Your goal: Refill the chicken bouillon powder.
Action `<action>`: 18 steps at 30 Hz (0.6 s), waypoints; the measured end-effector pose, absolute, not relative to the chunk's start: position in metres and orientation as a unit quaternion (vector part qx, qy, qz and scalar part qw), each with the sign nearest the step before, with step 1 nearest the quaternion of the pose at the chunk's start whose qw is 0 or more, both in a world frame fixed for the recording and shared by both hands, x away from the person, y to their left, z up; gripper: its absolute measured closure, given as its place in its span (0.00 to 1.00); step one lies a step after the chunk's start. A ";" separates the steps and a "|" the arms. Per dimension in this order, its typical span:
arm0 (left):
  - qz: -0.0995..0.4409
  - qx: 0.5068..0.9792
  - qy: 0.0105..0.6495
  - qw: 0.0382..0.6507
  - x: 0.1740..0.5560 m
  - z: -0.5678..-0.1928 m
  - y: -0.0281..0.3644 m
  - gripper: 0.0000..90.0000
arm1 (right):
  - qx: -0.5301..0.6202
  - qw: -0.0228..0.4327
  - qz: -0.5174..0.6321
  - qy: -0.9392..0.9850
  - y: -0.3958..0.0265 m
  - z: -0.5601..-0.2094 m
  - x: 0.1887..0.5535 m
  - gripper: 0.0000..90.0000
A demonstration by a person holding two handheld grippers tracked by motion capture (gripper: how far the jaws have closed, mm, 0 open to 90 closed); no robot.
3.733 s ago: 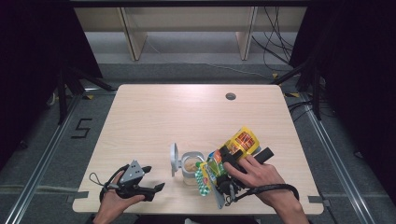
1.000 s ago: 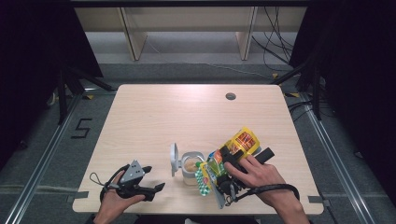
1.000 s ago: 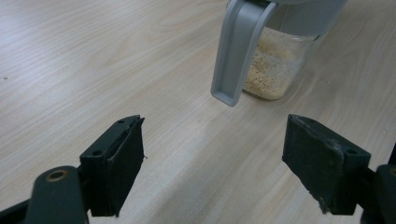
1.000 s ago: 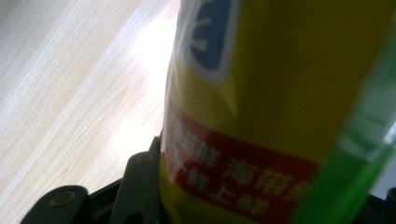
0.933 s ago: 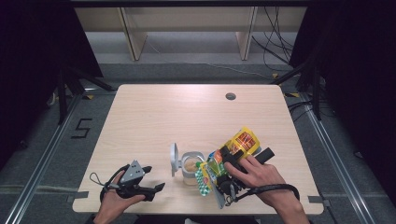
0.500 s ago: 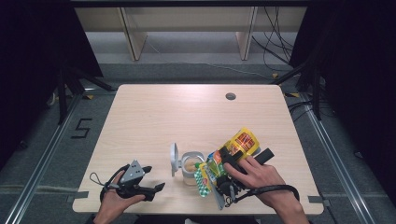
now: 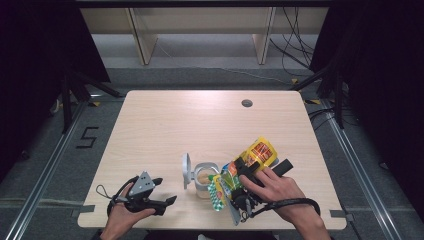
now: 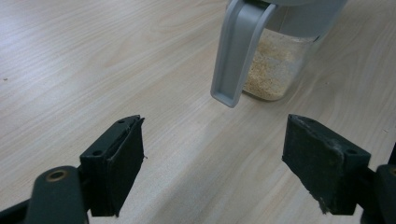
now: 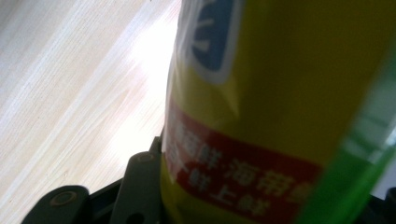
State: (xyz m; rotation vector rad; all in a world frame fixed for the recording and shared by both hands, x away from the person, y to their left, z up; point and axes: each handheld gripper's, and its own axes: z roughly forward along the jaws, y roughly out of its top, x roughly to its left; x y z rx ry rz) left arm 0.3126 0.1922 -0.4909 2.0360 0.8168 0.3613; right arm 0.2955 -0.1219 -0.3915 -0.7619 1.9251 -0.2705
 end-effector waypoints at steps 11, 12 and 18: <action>0.145 0.821 0.329 0.444 0.313 -0.491 0.192 0.22 | -0.313 0.501 -0.110 0.799 -0.123 -0.392 0.296 0.68; 0.145 0.822 0.331 0.440 0.312 -0.491 0.192 0.22 | -0.314 0.501 -0.109 0.799 -0.123 -0.392 0.296 0.68; 0.145 0.825 0.326 0.439 0.313 -0.491 0.193 0.22 | -0.315 0.502 -0.109 0.798 -0.123 -0.390 0.296 0.68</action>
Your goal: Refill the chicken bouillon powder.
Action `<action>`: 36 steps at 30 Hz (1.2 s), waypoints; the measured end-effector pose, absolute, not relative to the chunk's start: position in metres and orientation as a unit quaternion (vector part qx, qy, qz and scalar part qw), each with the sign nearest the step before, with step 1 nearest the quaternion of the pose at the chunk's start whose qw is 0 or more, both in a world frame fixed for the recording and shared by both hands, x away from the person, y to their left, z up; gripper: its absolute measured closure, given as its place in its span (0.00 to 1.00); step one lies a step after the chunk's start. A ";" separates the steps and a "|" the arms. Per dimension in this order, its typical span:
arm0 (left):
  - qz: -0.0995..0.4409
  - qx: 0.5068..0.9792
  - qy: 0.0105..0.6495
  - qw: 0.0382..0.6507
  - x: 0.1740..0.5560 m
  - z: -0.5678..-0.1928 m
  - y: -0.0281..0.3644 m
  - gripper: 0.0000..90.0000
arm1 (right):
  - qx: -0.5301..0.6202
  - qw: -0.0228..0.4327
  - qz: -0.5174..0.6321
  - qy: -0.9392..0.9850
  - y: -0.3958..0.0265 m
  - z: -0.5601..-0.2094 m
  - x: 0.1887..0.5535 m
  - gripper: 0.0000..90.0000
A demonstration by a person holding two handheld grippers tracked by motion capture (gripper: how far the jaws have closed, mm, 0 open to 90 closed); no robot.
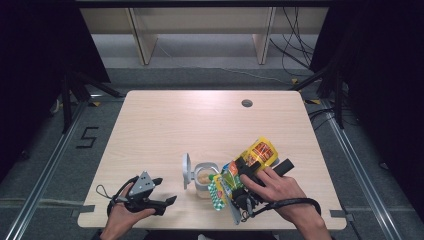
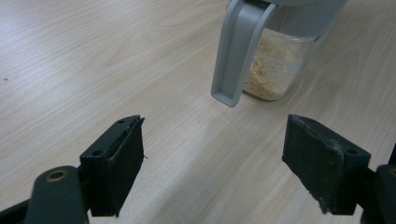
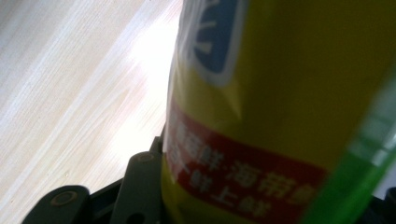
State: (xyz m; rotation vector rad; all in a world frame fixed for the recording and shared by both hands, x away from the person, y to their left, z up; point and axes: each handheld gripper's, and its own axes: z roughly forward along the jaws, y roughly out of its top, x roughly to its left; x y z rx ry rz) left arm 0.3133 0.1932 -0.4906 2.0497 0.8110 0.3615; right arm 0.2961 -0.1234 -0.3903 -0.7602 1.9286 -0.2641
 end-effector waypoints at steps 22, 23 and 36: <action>0.148 0.822 0.326 0.442 0.313 -0.491 0.193 0.22 | -0.309 0.505 -0.105 0.799 -0.125 -0.390 0.297 0.69; 0.150 0.822 0.327 0.442 0.313 -0.490 0.193 0.22 | -0.309 0.505 -0.105 0.799 -0.126 -0.390 0.297 0.69; 0.149 0.822 0.326 0.443 0.313 -0.491 0.193 0.23 | -0.309 0.504 -0.104 0.800 -0.125 -0.390 0.298 0.69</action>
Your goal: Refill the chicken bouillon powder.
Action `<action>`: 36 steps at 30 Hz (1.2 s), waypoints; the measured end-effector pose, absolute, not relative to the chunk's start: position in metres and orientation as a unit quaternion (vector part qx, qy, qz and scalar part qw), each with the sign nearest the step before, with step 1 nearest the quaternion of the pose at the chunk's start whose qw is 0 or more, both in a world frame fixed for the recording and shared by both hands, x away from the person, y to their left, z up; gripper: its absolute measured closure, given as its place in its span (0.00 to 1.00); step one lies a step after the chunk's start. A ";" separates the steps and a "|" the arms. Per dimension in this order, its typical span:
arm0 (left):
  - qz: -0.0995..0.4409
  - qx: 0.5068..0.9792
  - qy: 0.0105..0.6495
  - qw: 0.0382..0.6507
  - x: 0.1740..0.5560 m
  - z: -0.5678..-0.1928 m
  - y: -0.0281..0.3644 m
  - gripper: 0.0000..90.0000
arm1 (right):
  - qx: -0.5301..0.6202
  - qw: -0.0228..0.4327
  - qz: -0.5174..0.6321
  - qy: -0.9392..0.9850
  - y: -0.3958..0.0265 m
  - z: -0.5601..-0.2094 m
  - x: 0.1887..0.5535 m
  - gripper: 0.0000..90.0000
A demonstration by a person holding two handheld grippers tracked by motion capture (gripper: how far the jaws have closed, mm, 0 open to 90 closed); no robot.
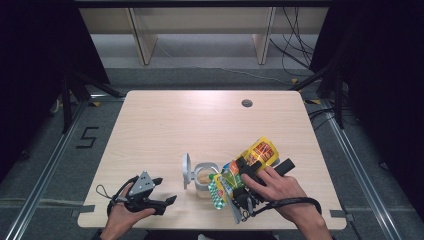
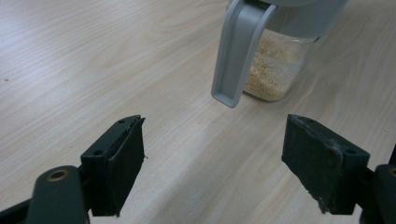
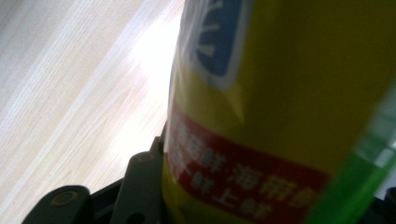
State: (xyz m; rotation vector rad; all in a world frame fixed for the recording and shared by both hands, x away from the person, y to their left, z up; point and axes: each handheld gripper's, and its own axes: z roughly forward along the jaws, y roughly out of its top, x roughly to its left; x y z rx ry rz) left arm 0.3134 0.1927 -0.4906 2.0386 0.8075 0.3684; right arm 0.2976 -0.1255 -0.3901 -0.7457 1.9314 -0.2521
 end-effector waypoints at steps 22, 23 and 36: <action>0.147 0.825 0.323 0.439 0.314 -0.491 0.193 0.22 | -0.316 0.501 -0.108 0.798 -0.123 -0.392 0.298 0.69; 0.144 0.820 0.332 0.443 0.313 -0.491 0.192 0.22 | -0.308 0.499 -0.105 0.803 -0.124 -0.393 0.298 0.69; 0.144 0.820 0.332 0.444 0.313 -0.490 0.193 0.22 | -0.294 0.497 -0.099 0.810 -0.128 -0.393 0.301 0.70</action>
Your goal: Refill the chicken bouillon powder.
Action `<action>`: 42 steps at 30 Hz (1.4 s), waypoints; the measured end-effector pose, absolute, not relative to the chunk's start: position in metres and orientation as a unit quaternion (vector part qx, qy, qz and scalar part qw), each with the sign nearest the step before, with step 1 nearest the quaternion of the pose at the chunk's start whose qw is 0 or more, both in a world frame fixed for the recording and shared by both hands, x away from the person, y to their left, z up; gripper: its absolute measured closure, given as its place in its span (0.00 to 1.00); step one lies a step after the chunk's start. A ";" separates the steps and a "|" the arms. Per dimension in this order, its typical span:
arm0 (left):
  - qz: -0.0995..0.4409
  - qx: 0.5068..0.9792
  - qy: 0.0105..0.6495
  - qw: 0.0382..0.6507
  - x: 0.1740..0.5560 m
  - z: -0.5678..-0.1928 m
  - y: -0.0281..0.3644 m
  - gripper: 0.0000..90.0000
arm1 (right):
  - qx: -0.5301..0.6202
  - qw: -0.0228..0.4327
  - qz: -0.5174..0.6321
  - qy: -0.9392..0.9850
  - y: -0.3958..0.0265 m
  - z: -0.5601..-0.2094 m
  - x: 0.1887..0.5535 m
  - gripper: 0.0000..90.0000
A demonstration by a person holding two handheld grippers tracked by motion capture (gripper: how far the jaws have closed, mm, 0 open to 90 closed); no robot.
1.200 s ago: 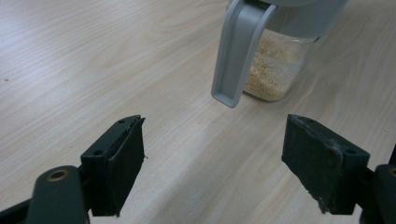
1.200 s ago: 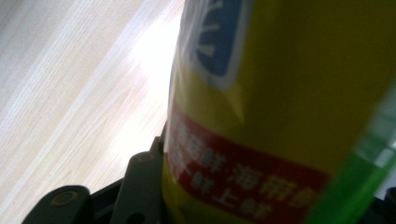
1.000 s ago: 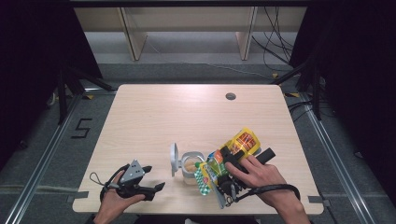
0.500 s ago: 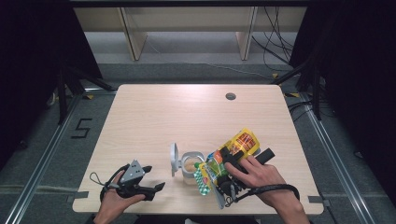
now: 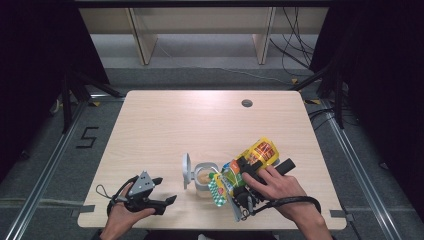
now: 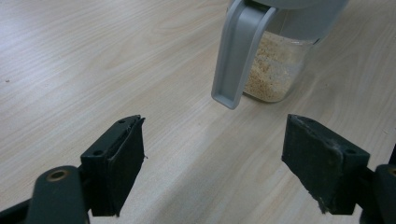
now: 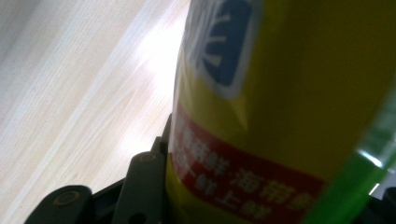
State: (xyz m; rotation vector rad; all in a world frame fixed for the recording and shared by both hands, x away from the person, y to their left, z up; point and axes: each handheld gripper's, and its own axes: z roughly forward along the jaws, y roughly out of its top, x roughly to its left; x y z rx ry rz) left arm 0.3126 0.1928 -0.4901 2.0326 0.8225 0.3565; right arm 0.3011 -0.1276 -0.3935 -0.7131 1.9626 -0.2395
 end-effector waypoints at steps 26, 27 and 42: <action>0.147 0.819 0.331 0.445 0.313 -0.491 0.193 0.22 | -0.288 0.500 -0.104 0.810 -0.129 -0.393 0.300 0.70; 0.143 0.819 0.334 0.444 0.313 -0.490 0.192 0.22 | -0.288 0.500 -0.104 0.810 -0.129 -0.393 0.300 0.70; 0.148 0.821 0.330 0.441 0.313 -0.490 0.193 0.22 | -0.305 0.508 -0.123 0.796 -0.123 -0.396 0.296 0.70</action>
